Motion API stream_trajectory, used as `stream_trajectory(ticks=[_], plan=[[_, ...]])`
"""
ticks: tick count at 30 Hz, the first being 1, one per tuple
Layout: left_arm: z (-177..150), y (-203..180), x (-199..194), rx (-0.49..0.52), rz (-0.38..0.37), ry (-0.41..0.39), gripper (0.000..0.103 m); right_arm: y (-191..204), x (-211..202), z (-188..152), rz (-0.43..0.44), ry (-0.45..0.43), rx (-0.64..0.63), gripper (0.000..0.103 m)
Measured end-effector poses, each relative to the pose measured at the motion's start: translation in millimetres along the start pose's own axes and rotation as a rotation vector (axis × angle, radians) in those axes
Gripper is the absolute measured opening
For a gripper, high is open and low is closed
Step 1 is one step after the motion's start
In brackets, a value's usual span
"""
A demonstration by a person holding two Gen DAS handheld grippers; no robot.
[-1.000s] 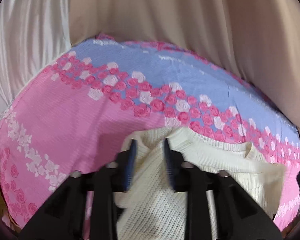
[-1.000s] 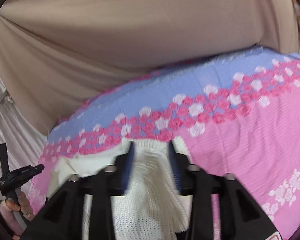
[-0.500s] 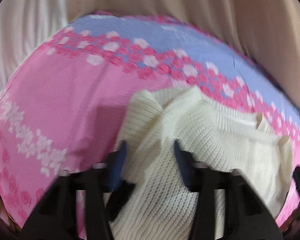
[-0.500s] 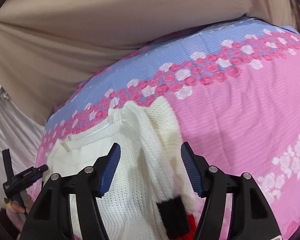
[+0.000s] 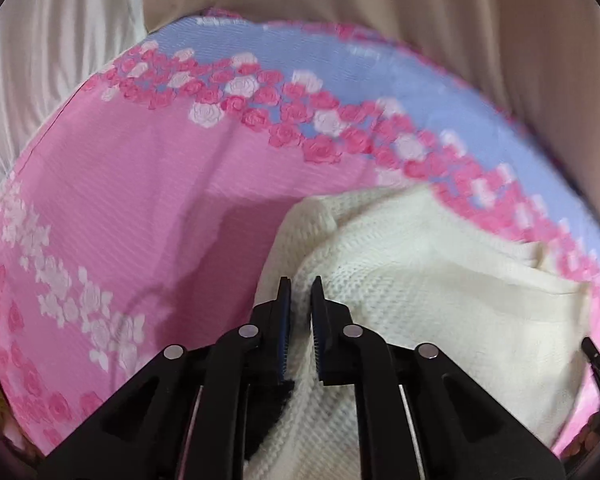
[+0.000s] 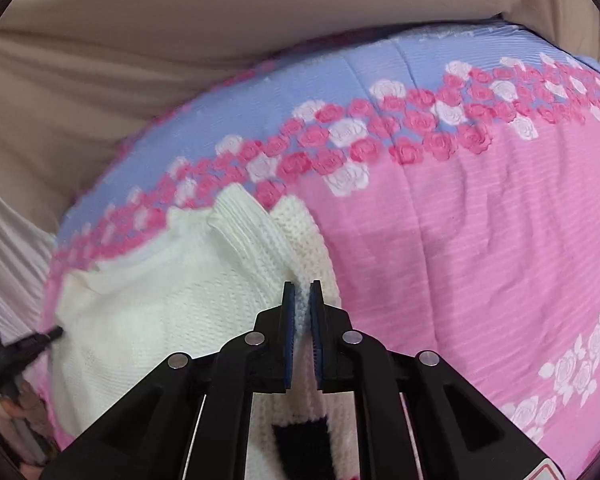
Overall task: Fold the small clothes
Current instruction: 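Grasp the folded sweater edge with the left gripper while the right gripper grasps the sleeve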
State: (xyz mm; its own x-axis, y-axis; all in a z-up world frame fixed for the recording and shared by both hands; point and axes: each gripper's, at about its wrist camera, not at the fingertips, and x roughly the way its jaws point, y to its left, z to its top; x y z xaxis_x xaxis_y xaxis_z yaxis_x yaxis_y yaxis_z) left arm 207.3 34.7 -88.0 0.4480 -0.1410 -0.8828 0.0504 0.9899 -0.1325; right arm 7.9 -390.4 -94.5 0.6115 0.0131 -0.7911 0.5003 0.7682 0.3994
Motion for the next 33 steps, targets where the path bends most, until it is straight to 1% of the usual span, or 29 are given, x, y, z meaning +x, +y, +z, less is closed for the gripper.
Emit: stream_trajectory(ticks=[1,3,4,5,6,7,8,9,10,12,14,15,17,18,19,20,21,22,23,25,27,30,31,33], plan=[[-4,2,-9,-0.007,-0.013,-0.017,0.013,3,-16,-5,0.016,-0.024,-0.011,0.015],[-17,7,-27,-0.005,-0.035,-0.035,0.017,7,-35,-20,0.027,-0.042,-0.033,0.031],[-24,10,-33,-0.001,-0.033,-0.034,0.024,7,-41,-29,0.024,-0.035,-0.048,0.036],[-34,14,-38,-0.002,-0.022,-0.026,0.029,7,-46,-44,0.016,-0.013,-0.068,0.037],[-43,17,-40,-0.005,-0.019,-0.015,0.029,6,-51,-56,0.003,0.005,-0.080,0.039],[-53,22,-42,-0.012,-0.020,-0.001,0.032,2,-55,-74,-0.013,0.027,-0.088,0.043],[-65,28,-43,-0.031,-0.023,0.020,0.037,-1,-57,-86,-0.025,0.040,-0.088,0.047],[-77,33,-43,-0.051,-0.031,0.041,0.039,-6,-59,-101,-0.043,0.054,-0.079,0.053],[-85,37,-41,-0.067,-0.034,0.057,0.041,-9,-60,-109,-0.047,0.062,-0.069,0.057],[-105,46,-37,-0.122,-0.046,0.093,0.046,-18,-58,-124,-0.058,0.086,-0.048,0.060],[-117,50,-34,-0.160,-0.045,0.094,0.057,-24,-52,-131,-0.037,0.111,-0.010,0.061],[-119,51,-34,-0.174,-0.047,0.090,0.058,-24,-51,-132,-0.022,0.118,0.005,0.061],[-120,50,-31,-0.194,-0.064,0.080,0.067,-25,-42,-133,0.013,0.134,0.037,0.061],[-119,51,-29,-0.204,-0.064,0.082,0.067,-25,-37,-133,0.014,0.142,0.044,0.062],[-118,51,-26,-0.214,-0.060,0.087,0.066,-26,-31,-133,0.026,0.152,0.057,0.060],[-117,53,-22,-0.223,-0.055,0.097,0.061,-25,-29,-133,0.033,0.144,0.066,0.057],[-115,53,-19,-0.223,-0.051,0.108,0.054,-26,-29,-132,0.049,0.143,0.073,0.026],[-113,54,-18,-0.218,-0.054,0.119,0.039,-28,-27,-130,0.083,0.160,0.100,0.022],[-112,56,-18,-0.216,-0.075,0.132,0.024,-27,-30,-128,0.094,0.146,0.112,0.021],[-107,61,-24,-0.228,-0.111,0.142,0.016,-24,-50,-119,0.105,0.092,0.098,0.015],[-105,67,-40,-0.228,-0.139,0.136,0.013,-23,-71,-111,0.112,0.059,0.099,0.014],[-109,67,-69,-0.176,-0.171,0.143,0.011,-24,-109,-110,0.108,0.037,0.064,0.013],[-114,68,-79,-0.154,-0.176,0.152,0.011,-24,-118,-114,0.097,0.044,0.048,0.012],[-127,72,-88,-0.127,-0.172,0.178,0.011,-30,-131,-133,0.055,0.080,0.025,0.013]])
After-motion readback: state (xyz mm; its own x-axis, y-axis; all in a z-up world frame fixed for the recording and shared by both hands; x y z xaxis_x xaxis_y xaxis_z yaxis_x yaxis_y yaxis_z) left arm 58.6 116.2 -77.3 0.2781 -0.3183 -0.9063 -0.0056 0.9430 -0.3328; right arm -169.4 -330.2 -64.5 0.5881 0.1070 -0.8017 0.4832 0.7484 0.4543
